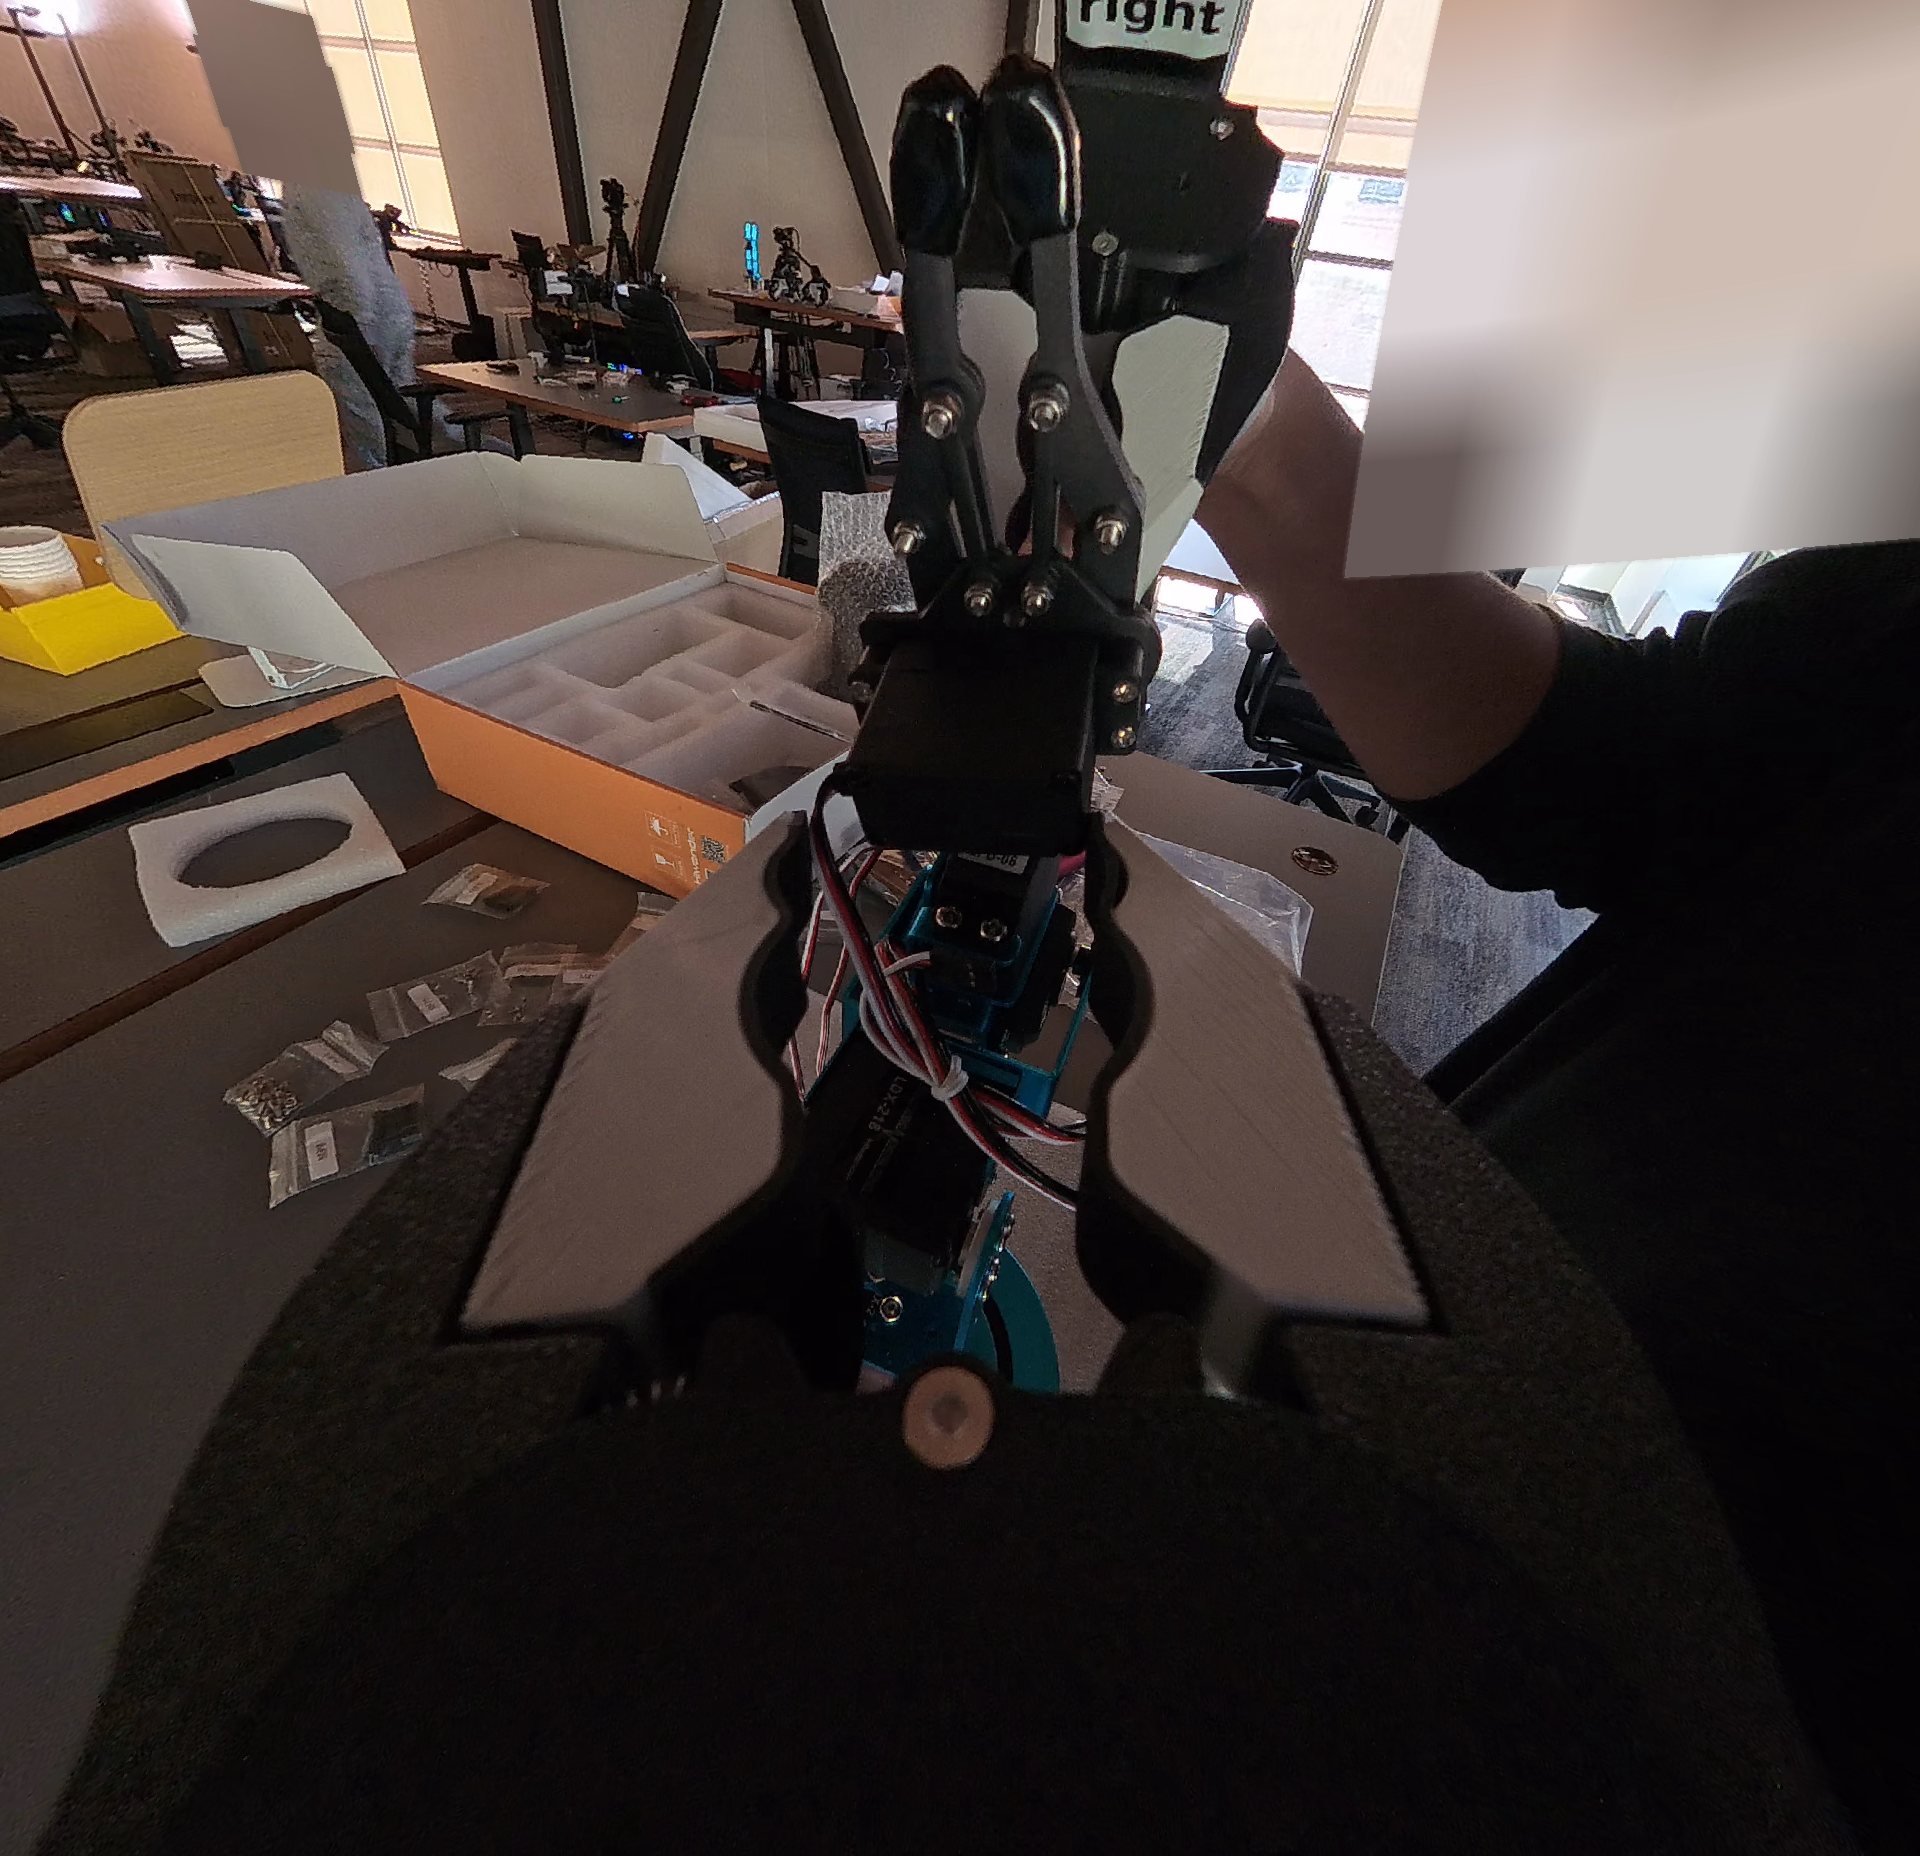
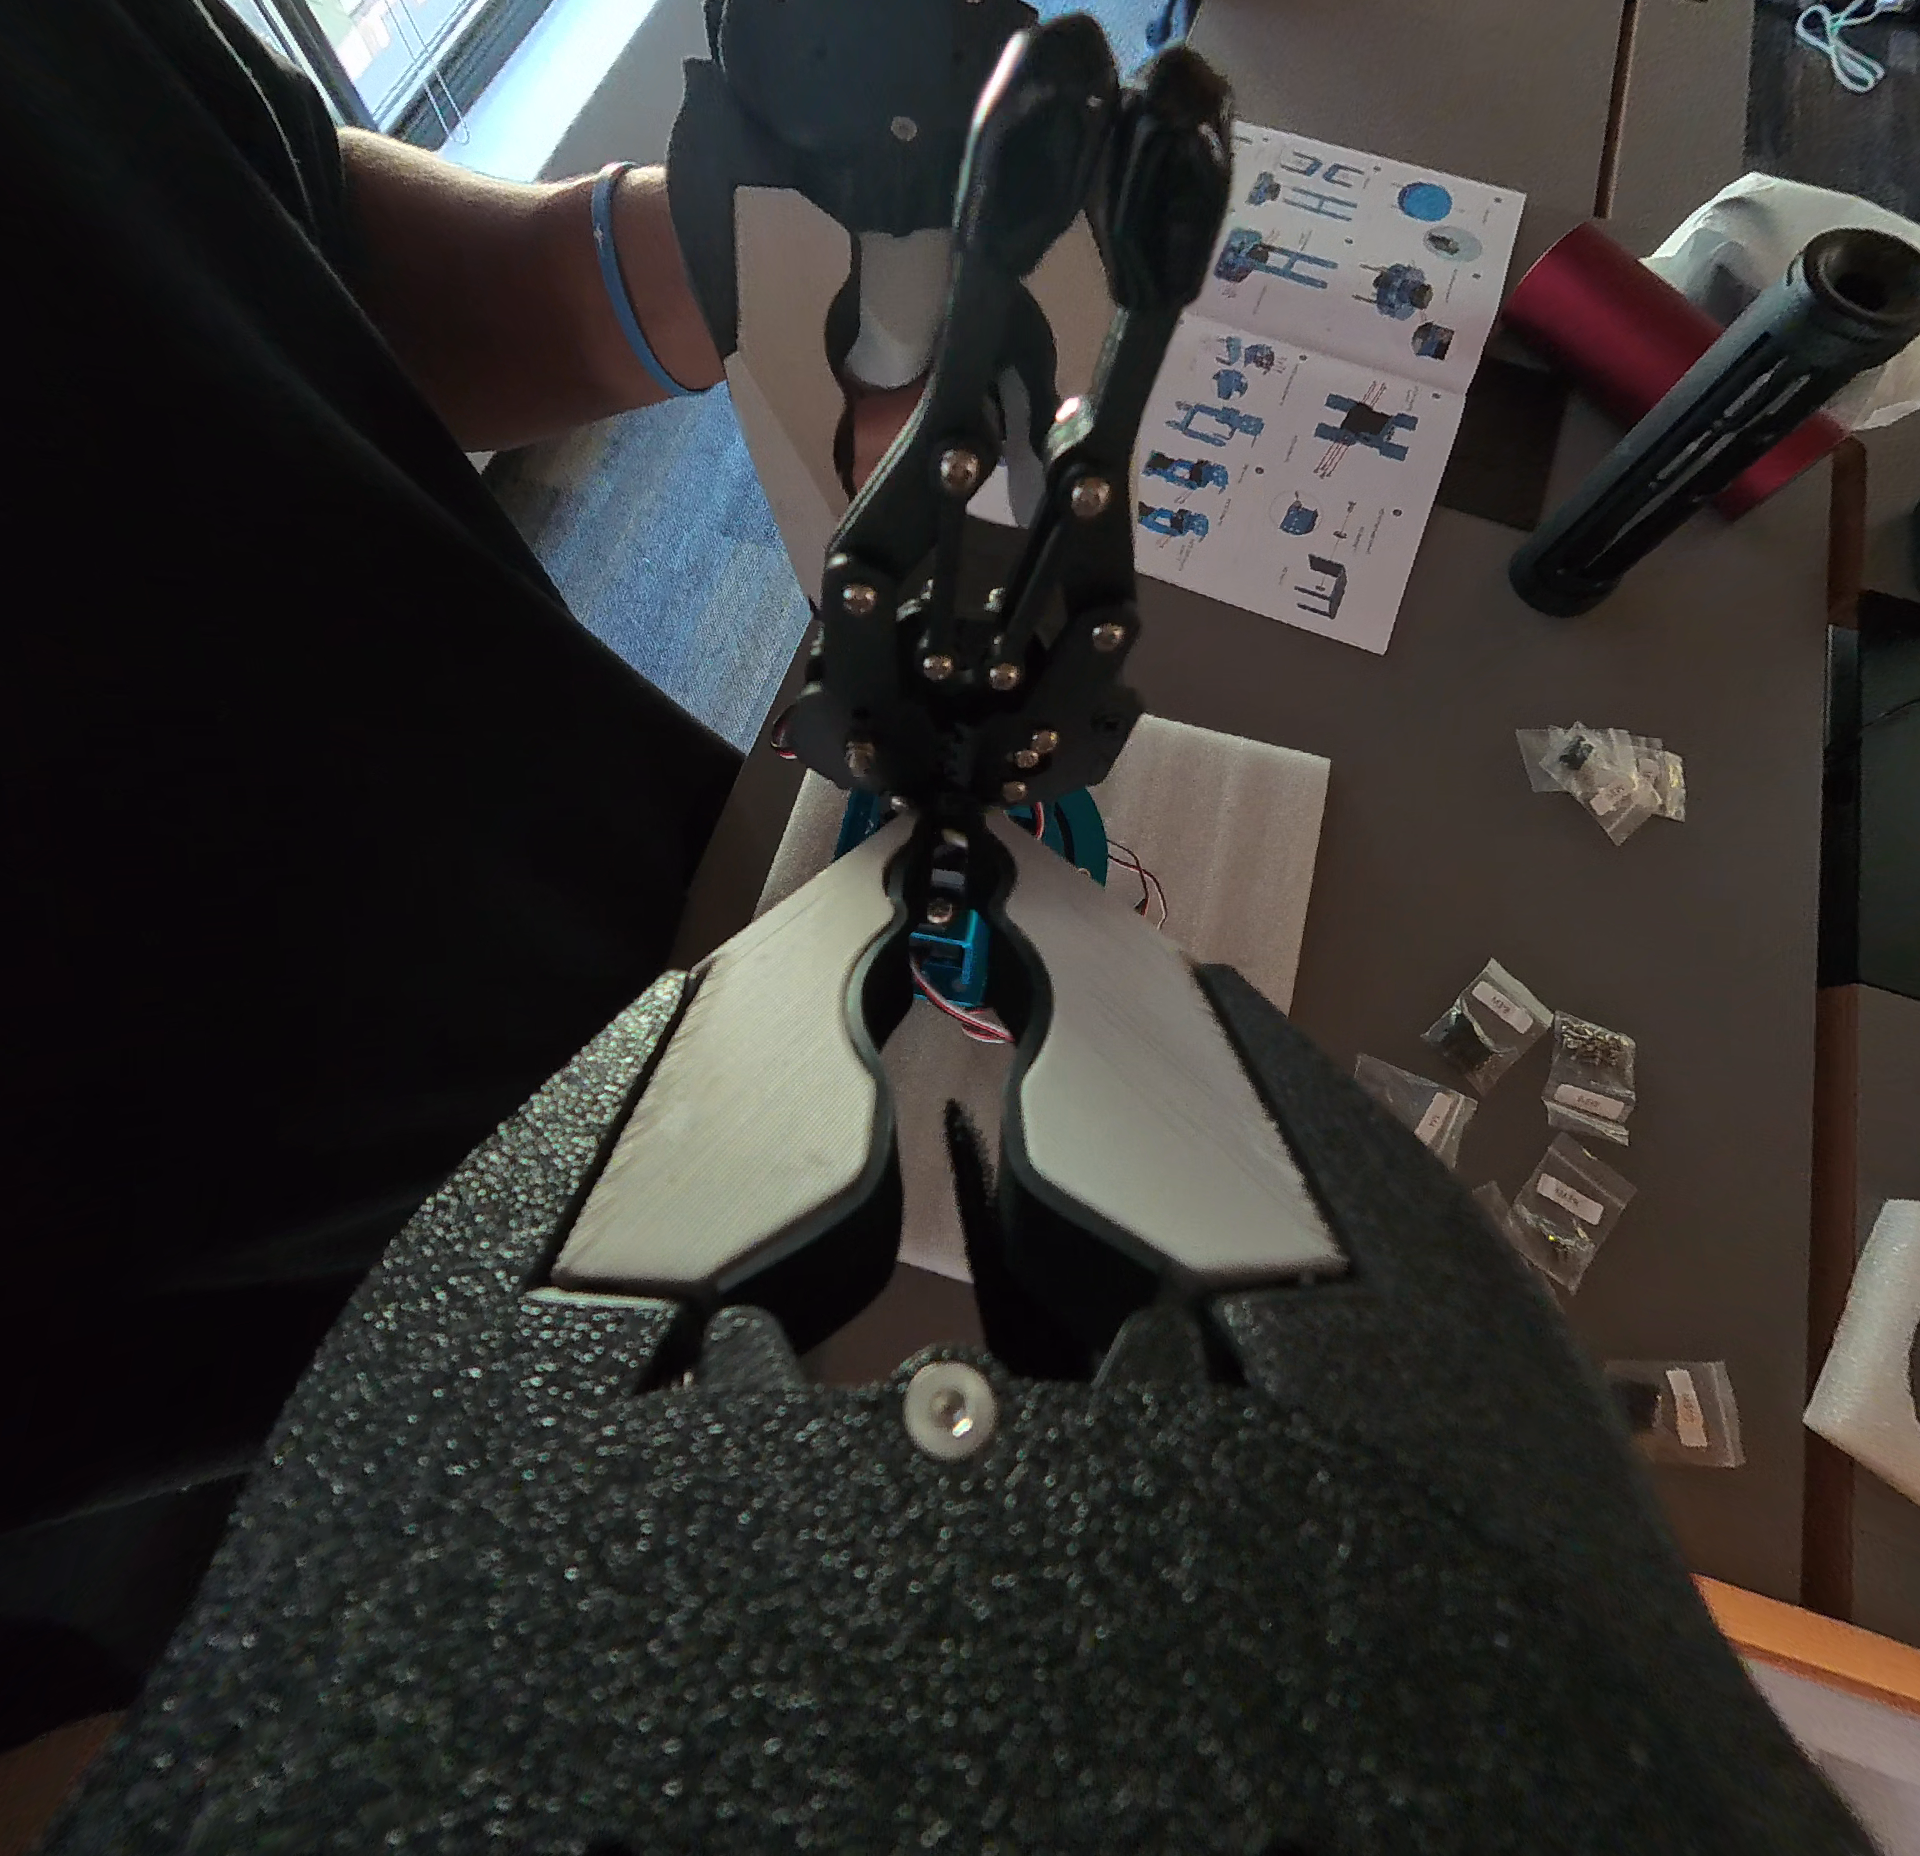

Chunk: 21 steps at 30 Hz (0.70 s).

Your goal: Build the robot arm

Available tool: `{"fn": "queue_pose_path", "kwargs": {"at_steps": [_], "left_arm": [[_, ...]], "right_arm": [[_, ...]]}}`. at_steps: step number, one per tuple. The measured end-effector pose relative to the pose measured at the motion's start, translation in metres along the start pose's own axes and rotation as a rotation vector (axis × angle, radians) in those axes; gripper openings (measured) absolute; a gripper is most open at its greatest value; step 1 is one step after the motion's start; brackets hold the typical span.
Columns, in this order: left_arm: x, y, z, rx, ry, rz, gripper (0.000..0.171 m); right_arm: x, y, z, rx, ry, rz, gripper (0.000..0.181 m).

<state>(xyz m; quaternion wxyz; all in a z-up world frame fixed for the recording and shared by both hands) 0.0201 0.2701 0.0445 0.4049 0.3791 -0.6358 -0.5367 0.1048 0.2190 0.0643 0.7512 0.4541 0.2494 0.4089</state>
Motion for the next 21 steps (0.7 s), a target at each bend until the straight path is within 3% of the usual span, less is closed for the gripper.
{"fn": "queue_pose_path", "kwargs": {"at_steps": [6,10,13,16,21], "left_arm": [[0.0,0.0,-0.001,-0.007,-0.005,-0.002,0.052],[0.0,0.0,-0.001,-0.008,-0.001,-0.004,0.052],[-0.001,0.0,0.0,-0.004,0.001,0.006,0.051],[0.0,0.0,-0.001,-0.005,0.003,0.014,0.053],[0.0,0.002,-0.002,-0.01,0.032,0.005,0.054]], "right_arm": [[0.001,-0.002,0.01,0.048,-0.014,-0.018,0.011],[0.016,-0.025,0.051,0.172,-0.196,-0.087,0.013],[0.038,-0.079,0.078,0.209,-0.432,-0.235,0.019],[0.043,-0.147,0.084,0.133,-0.601,-0.371,0.029],[-0.005,-0.24,0.098,-0.1,-0.723,-0.545,0.03]]}}
Point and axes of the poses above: each gripper's, where its closed fingertips meet, z back along the fingers, y out of its top, x = y × z across the jaws, the point moved 4 cm from there along z, back along the fingers, and after that the axes turned 12 degrees about x, right-handed, at the moved point
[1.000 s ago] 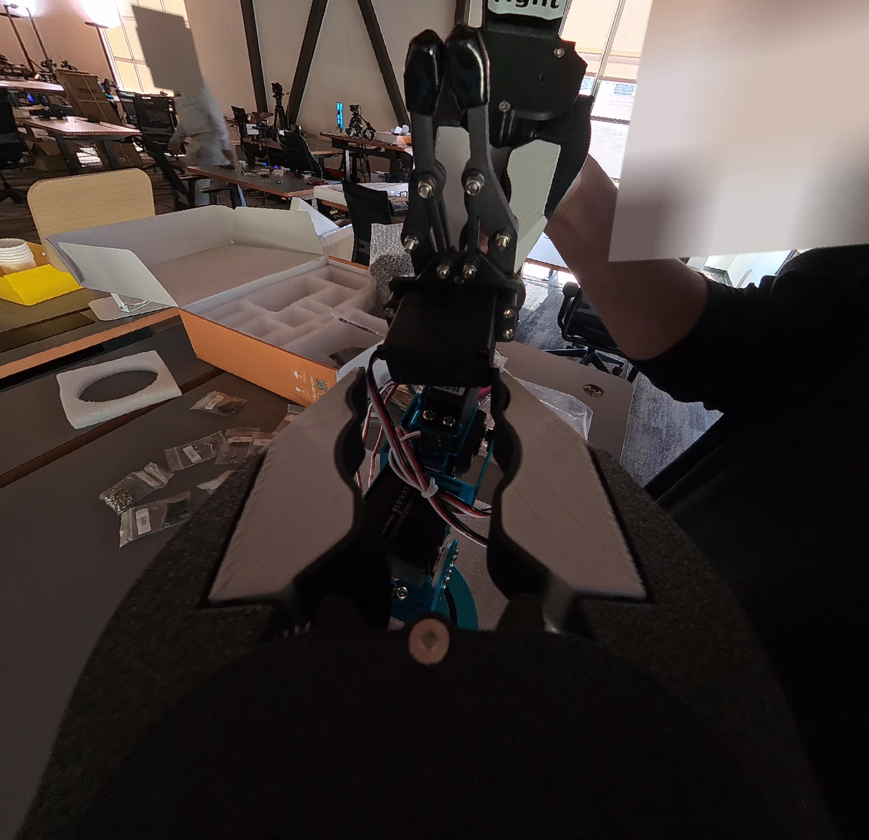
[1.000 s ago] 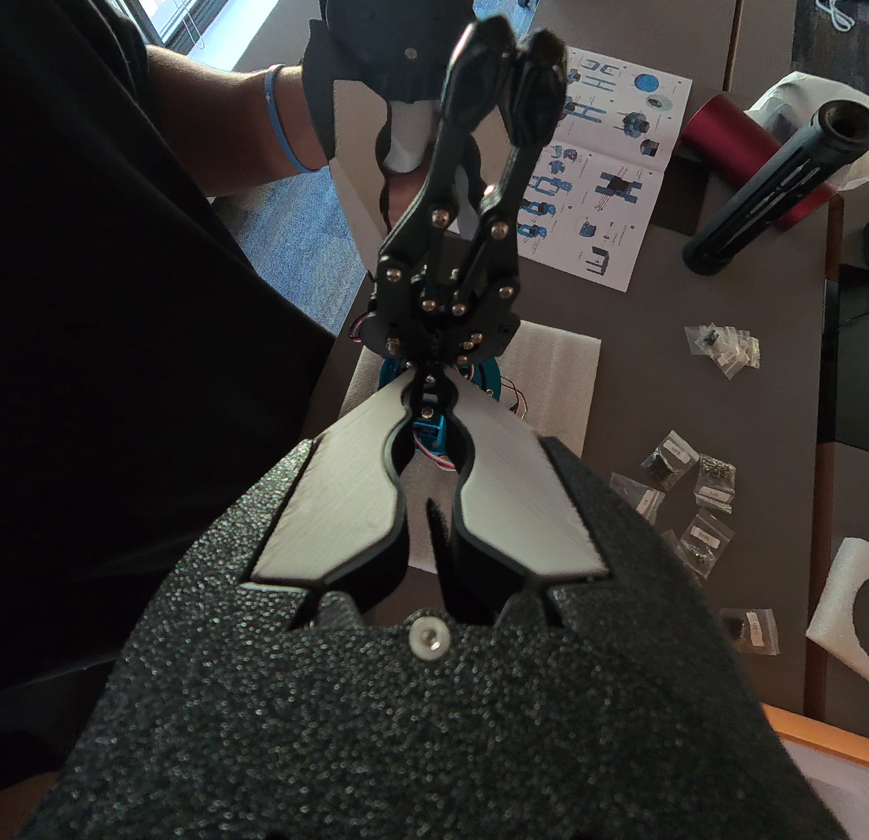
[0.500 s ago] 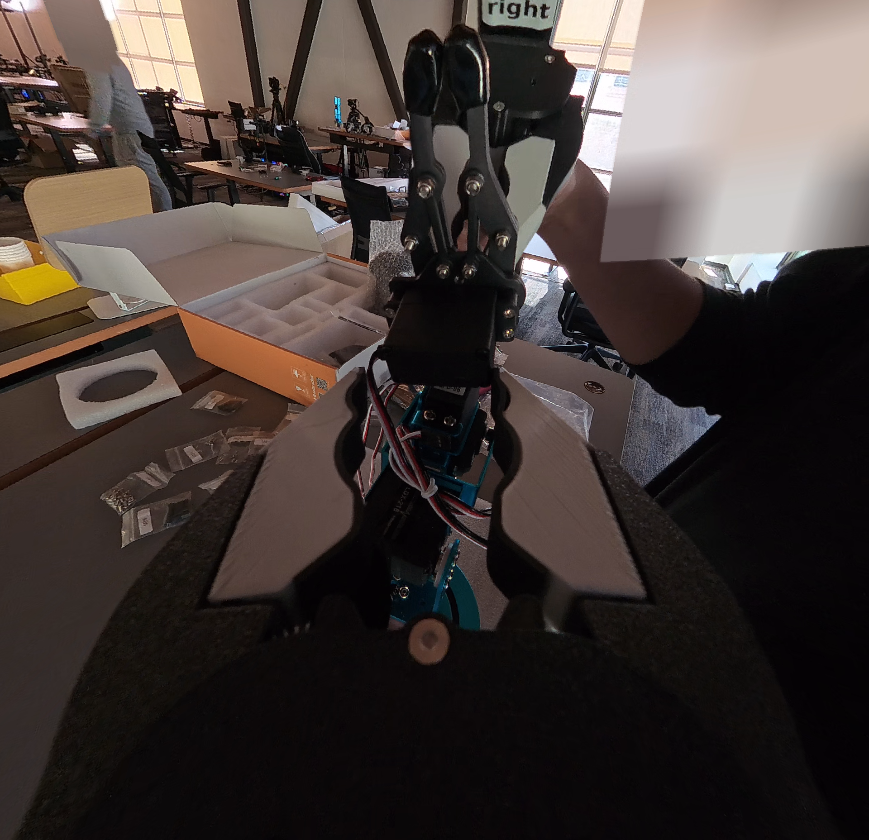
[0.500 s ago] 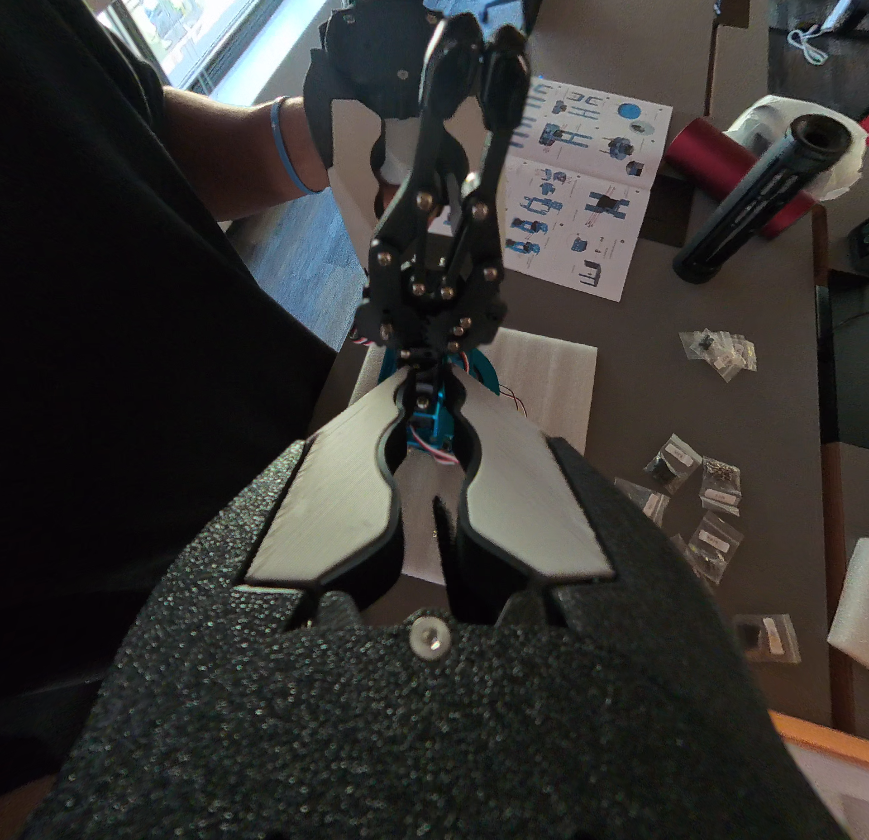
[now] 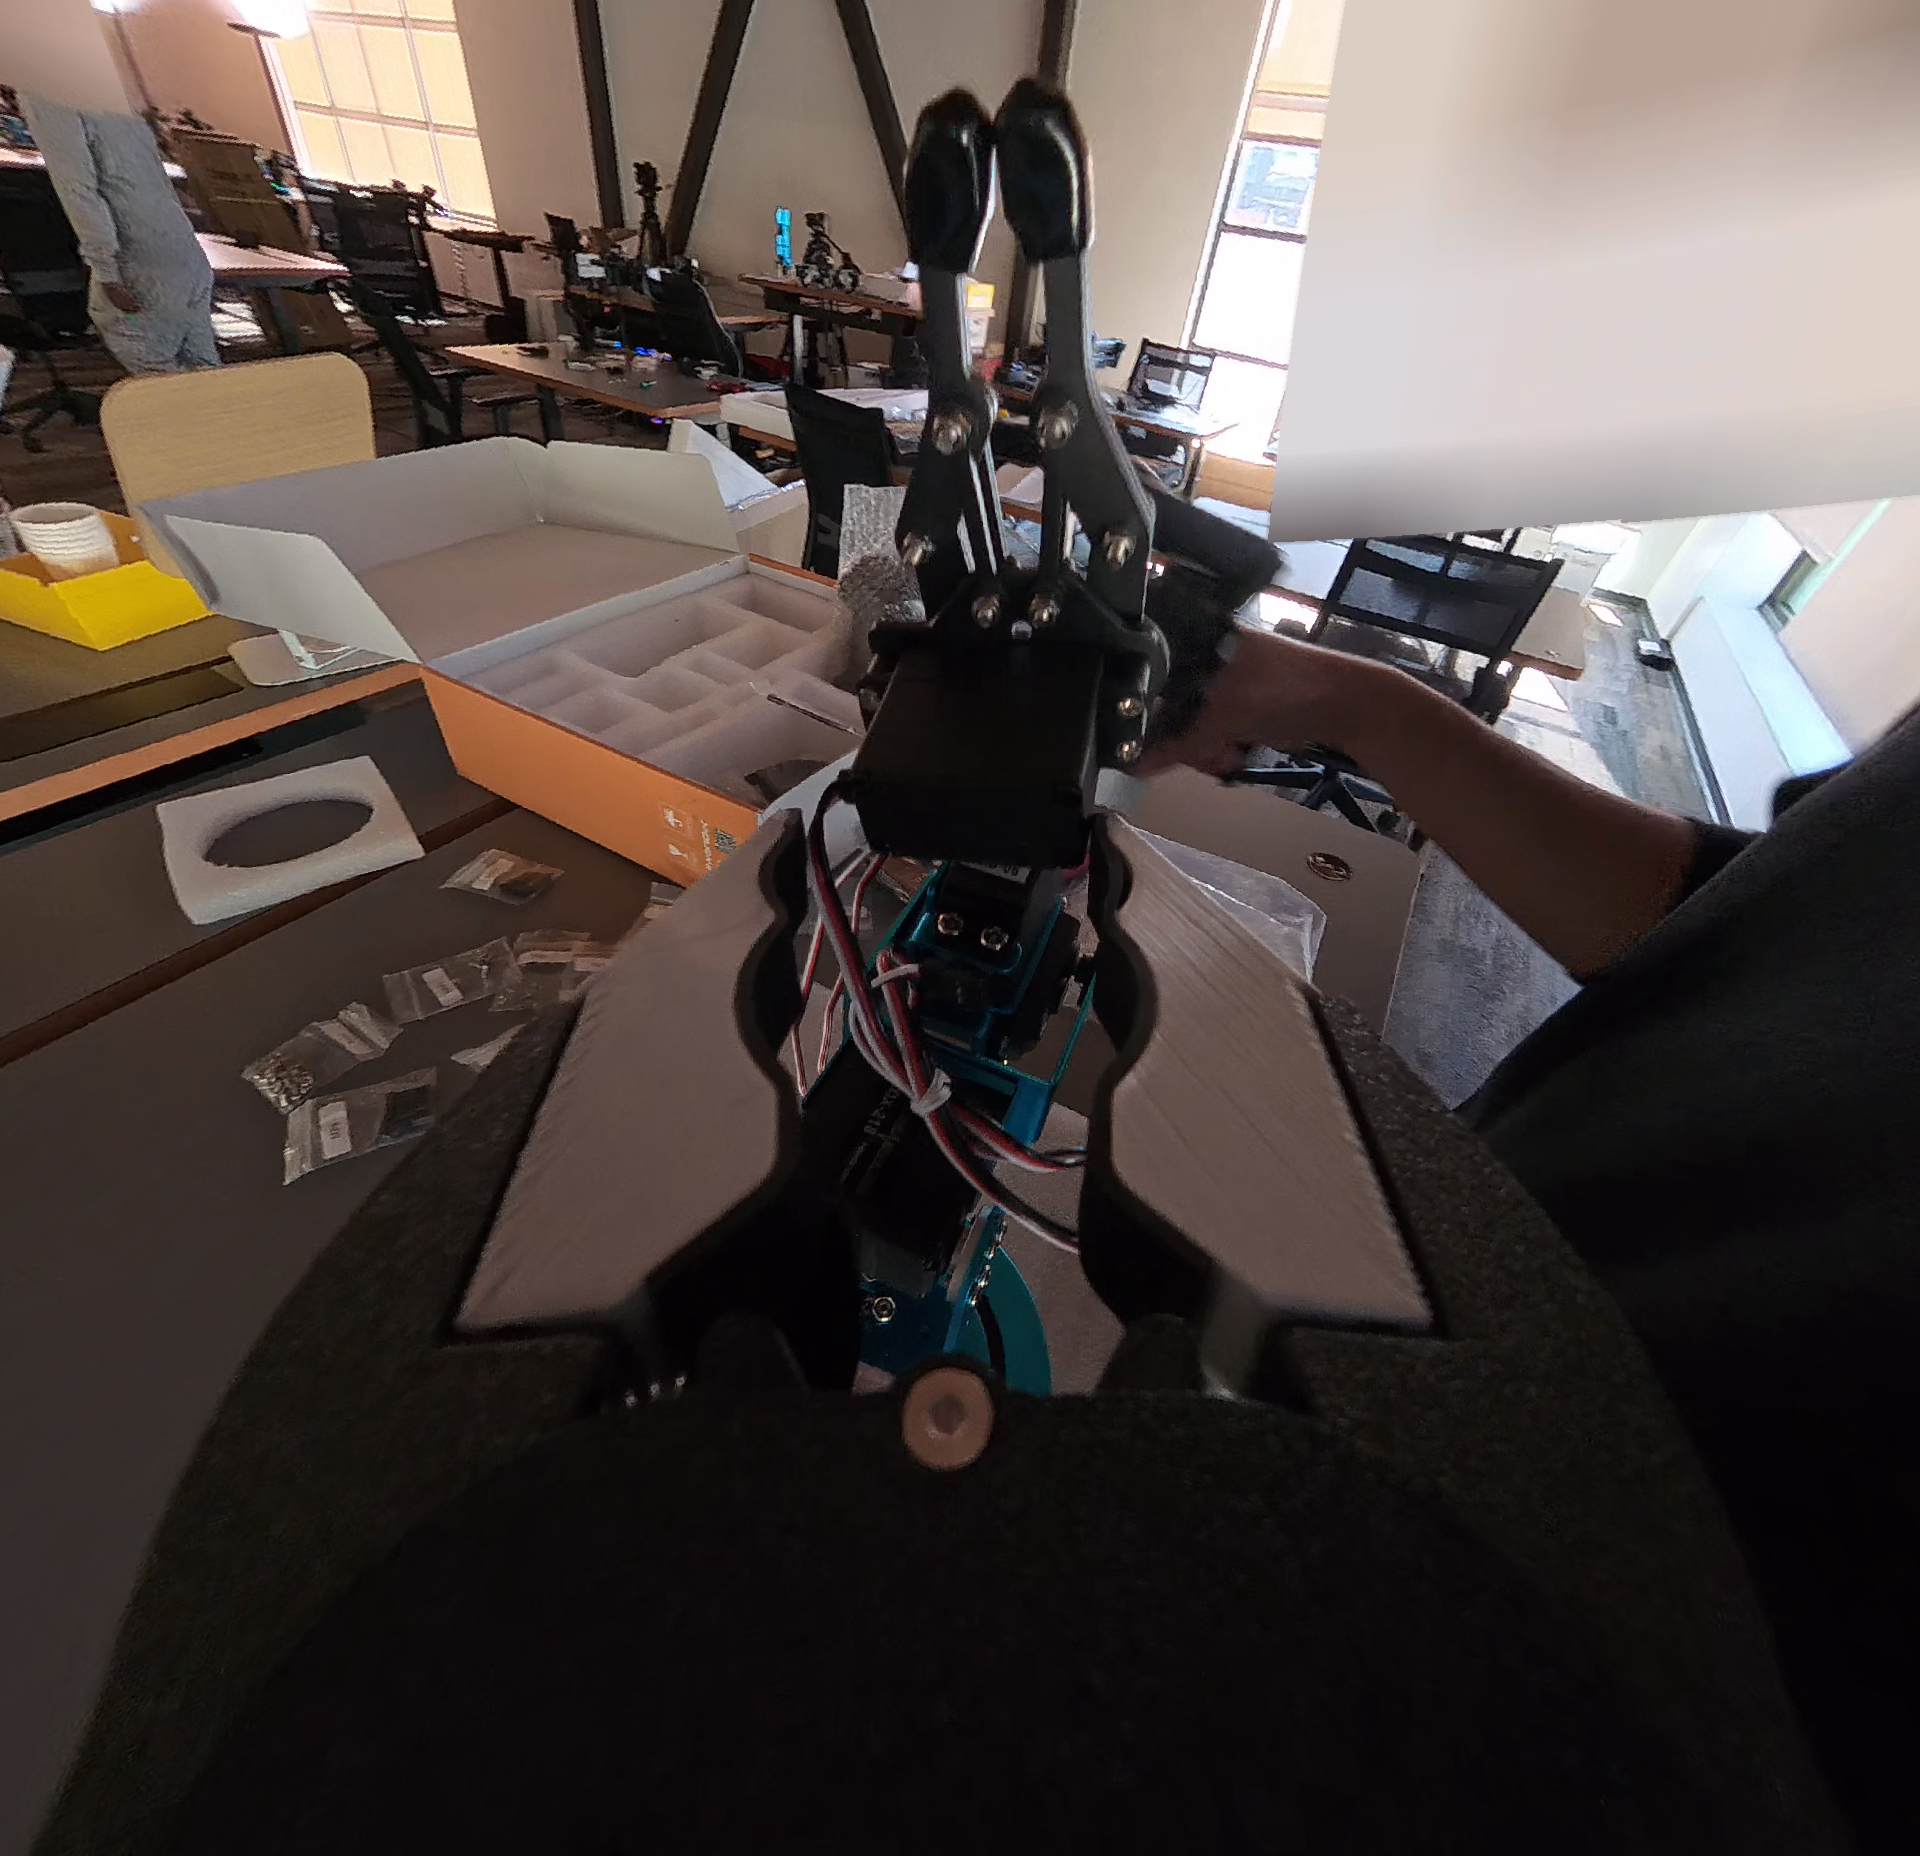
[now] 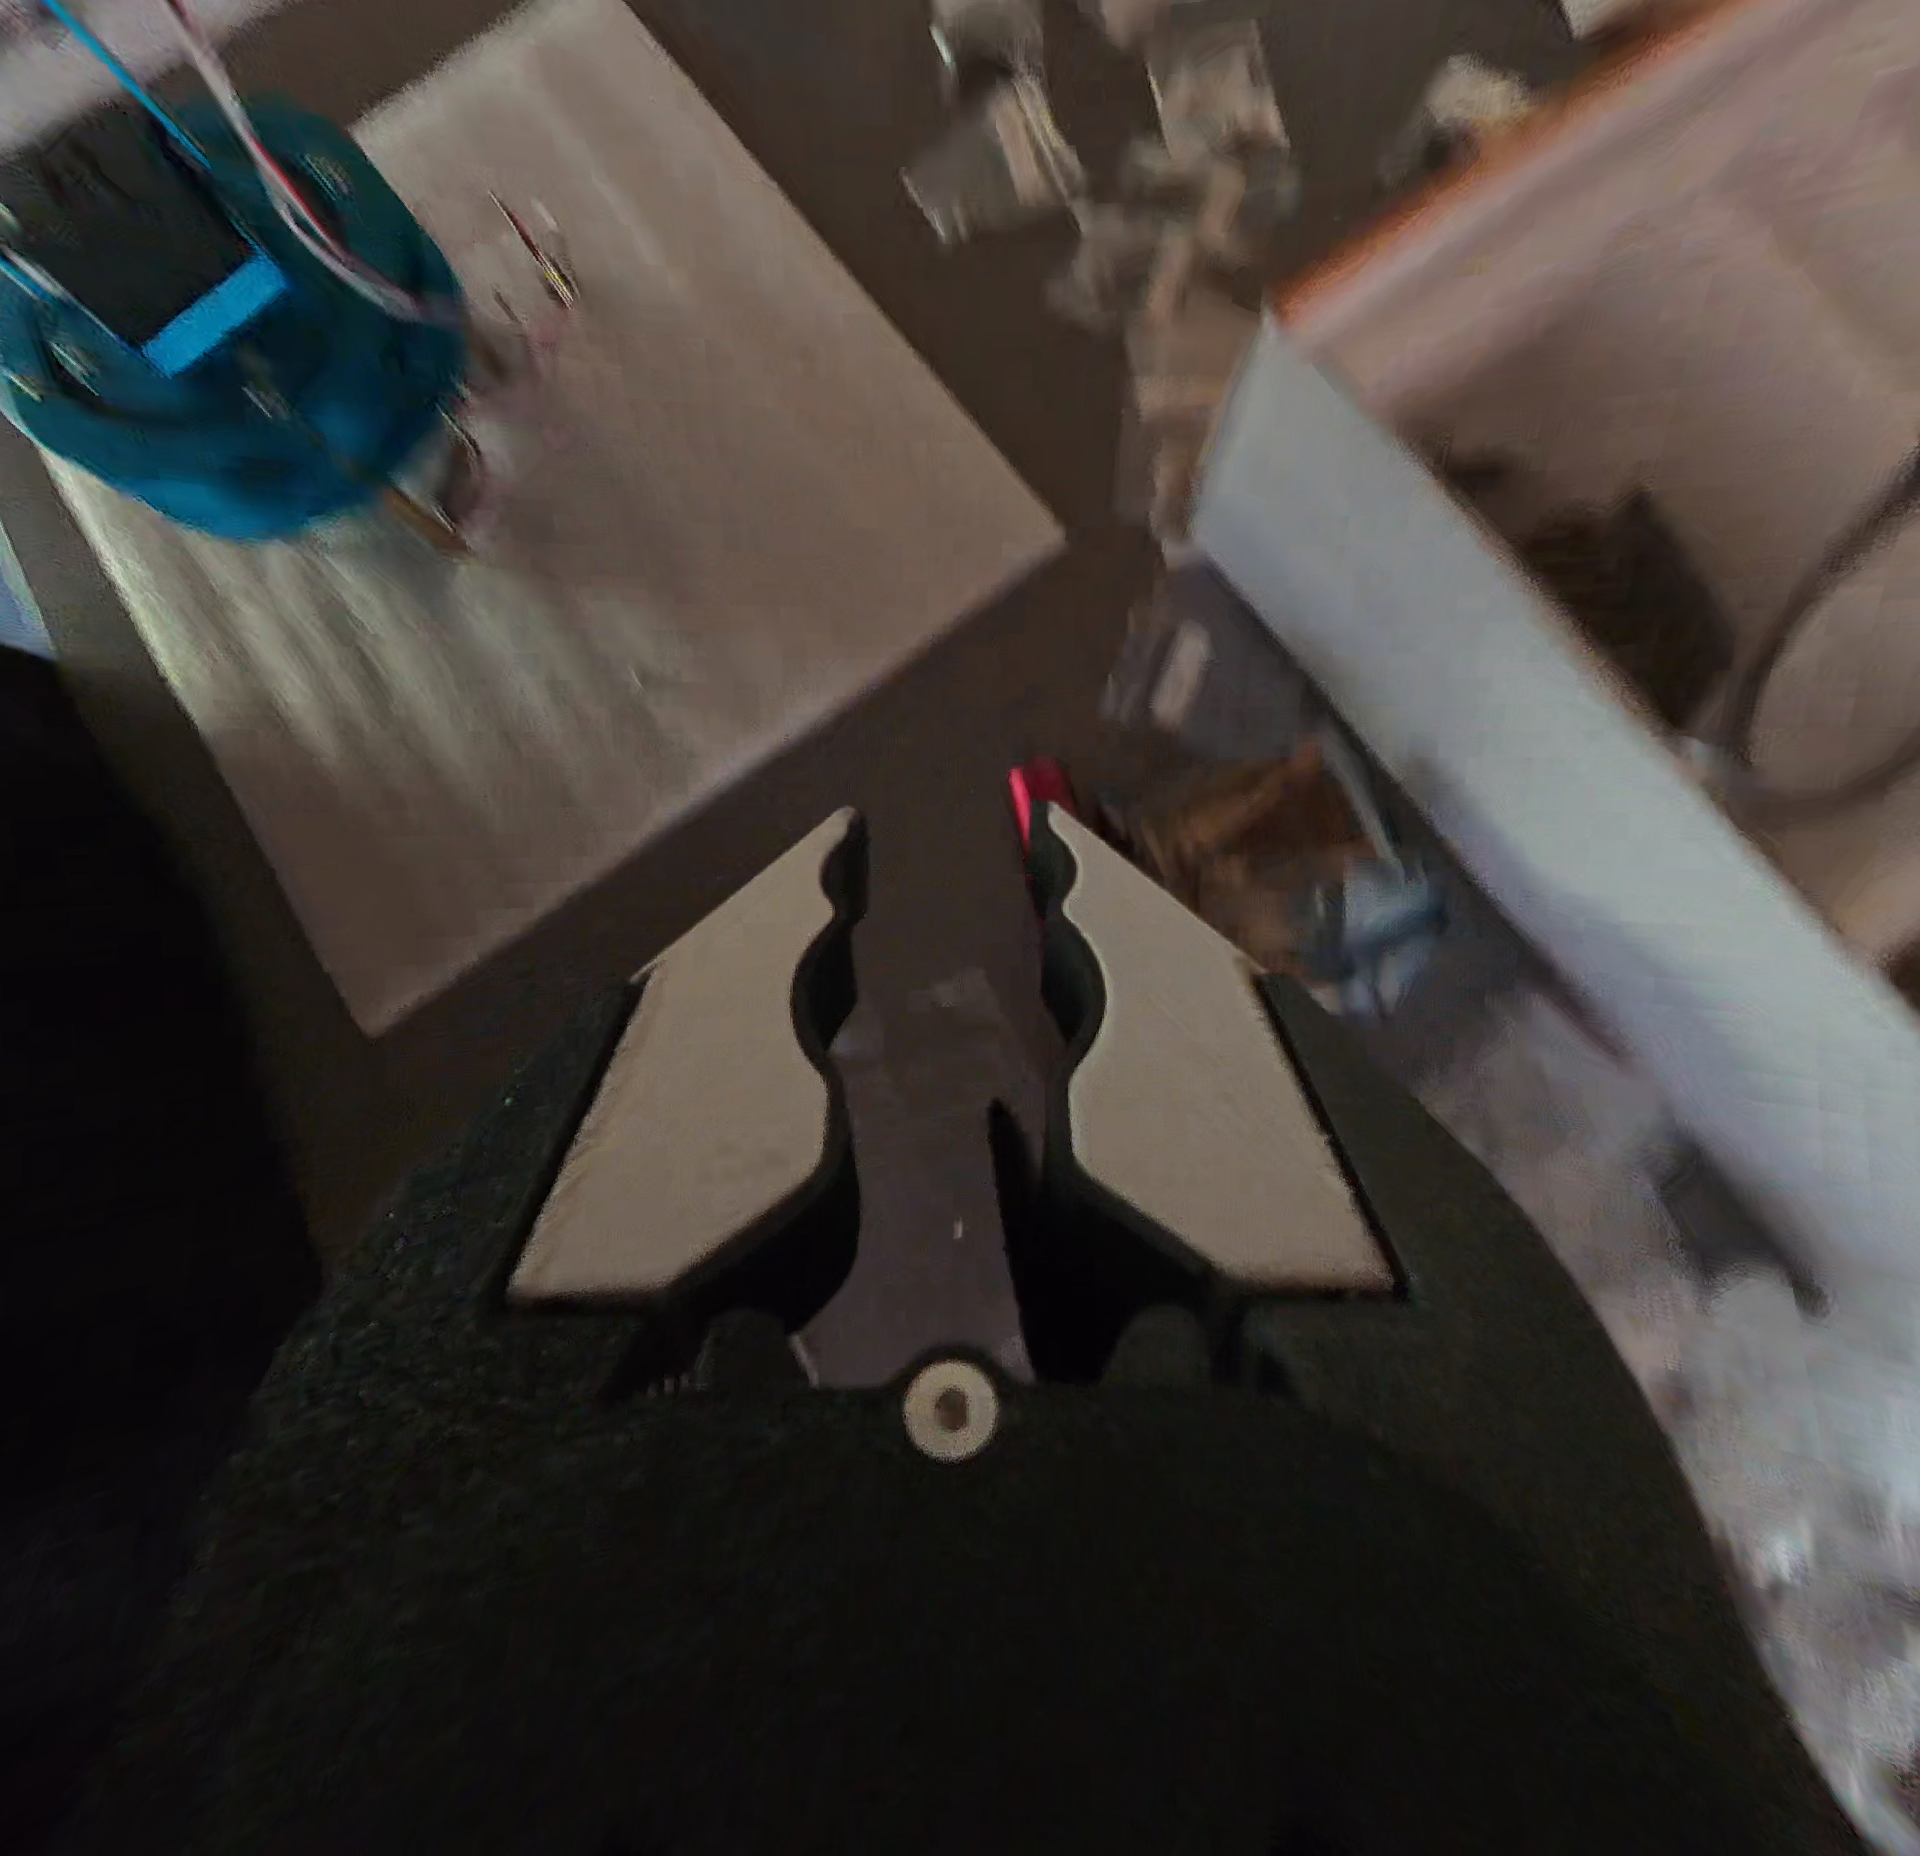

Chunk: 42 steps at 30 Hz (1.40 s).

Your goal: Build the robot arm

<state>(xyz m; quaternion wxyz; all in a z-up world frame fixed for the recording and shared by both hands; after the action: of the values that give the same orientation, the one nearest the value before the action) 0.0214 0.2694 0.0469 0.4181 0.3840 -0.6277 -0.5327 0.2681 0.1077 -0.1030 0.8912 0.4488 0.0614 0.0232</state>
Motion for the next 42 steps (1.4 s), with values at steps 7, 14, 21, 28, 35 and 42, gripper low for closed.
{"fn": "queue_pose_path", "kwargs": {"at_steps": [7,14,21,28,35,42], "left_arm": [[0.004,0.014,0.003,0.068,0.028,0.014,0.054],[0.01,0.01,-0.003,0.033,0.048,-0.011,0.055],[0.005,0.008,0.002,0.012,0.148,-0.025,0.056],[0.014,0.014,0.018,0.056,0.267,-0.039,0.055],[0.024,0.01,0.02,0.047,0.313,-0.049,0.055],[0.03,0.01,0.019,0.047,0.33,-0.058,0.054]], "right_arm": [[0.021,-0.104,0.105,0.0,-0.242,-0.16,0.03],[-0.004,-0.119,0.062,0.079,0.044,0.055,0.029],[0.016,-0.134,0.035,0.006,0.326,0.145,0.015],[0.016,-0.135,0.024,0.009,0.375,0.196,0.003],[0.016,-0.139,0.026,-0.005,0.374,0.229,0.006],[0.017,-0.142,0.027,-0.003,0.378,0.218,0.005]]}}
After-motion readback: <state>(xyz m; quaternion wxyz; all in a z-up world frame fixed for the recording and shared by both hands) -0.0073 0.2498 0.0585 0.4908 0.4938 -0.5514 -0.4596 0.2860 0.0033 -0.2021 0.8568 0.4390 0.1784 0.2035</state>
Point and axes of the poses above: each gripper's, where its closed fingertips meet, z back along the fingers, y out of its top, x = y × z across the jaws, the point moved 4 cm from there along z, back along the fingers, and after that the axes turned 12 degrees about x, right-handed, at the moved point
